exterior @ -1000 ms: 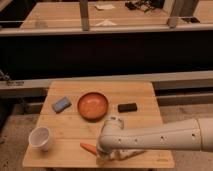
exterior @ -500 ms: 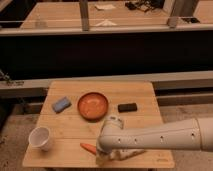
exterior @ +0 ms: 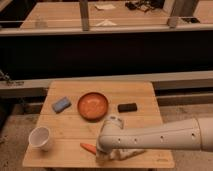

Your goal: Drag the pepper across the table

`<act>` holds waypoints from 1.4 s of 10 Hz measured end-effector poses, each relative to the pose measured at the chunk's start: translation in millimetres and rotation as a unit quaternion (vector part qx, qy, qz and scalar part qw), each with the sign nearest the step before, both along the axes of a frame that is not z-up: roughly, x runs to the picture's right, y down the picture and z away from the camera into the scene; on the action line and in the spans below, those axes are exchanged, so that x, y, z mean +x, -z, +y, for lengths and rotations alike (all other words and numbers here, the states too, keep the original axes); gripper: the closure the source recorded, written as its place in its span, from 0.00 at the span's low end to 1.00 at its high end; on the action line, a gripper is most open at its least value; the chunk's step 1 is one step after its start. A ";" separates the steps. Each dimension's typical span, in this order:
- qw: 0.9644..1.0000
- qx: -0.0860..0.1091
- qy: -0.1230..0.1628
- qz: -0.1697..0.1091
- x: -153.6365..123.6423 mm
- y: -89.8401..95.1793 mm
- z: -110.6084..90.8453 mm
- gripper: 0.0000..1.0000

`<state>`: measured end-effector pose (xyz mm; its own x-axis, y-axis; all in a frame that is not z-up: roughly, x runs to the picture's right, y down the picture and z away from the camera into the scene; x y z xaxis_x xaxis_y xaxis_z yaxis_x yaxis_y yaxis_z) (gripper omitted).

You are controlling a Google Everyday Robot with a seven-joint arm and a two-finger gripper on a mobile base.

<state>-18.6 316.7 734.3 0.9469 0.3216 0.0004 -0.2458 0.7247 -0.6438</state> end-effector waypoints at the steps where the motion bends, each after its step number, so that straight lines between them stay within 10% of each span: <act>1: 1.000 0.000 -0.002 0.001 -0.4 0.2 -0.4 0.38; 14: 1.000 0.001 -0.029 0.013 -3.2 0.1 -5.2 0.38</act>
